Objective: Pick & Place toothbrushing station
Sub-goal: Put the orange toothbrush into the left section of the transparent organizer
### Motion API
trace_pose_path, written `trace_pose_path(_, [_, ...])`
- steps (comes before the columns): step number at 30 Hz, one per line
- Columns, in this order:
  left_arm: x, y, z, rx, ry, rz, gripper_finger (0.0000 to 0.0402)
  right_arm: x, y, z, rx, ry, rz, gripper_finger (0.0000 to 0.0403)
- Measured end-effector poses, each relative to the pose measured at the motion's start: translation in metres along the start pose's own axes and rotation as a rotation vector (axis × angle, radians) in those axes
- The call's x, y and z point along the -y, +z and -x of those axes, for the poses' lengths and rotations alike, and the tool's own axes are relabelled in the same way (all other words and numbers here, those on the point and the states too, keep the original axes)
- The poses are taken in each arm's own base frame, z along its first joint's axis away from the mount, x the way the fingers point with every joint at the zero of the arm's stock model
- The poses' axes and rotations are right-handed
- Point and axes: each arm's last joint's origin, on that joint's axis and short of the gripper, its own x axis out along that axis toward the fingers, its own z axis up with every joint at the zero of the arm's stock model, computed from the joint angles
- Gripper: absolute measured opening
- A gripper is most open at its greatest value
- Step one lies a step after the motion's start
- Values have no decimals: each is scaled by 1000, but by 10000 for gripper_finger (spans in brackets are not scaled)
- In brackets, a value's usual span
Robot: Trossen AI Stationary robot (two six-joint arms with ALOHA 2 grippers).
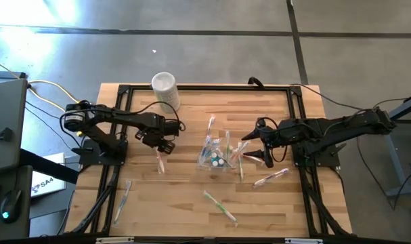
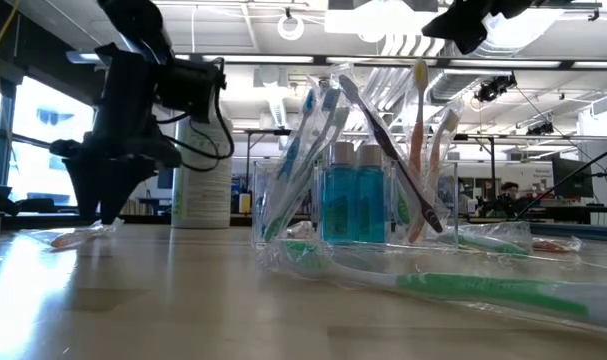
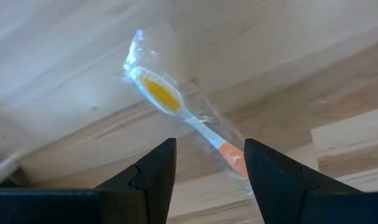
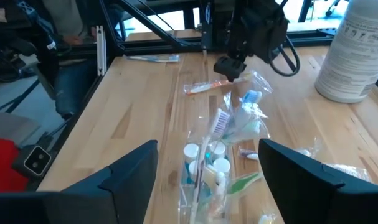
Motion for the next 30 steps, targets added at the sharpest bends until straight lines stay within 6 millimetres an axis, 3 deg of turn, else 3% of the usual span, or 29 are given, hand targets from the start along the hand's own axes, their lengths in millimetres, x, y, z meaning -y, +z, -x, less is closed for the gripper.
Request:
trace_pose_path(10, [6, 5, -3, 62, -77, 135, 182, 0, -5, 0, -52, 22, -1, 270])
trace_pose_path(19, [-2, 0, -13, 30, -29, 236, 182, 0, -7, 0, -81, 37, -17, 270])
trace_pose_path(30, [8, 4, 1, 86, -72, 176, 182, 0, -7, 0, -82, 36, -17, 270])
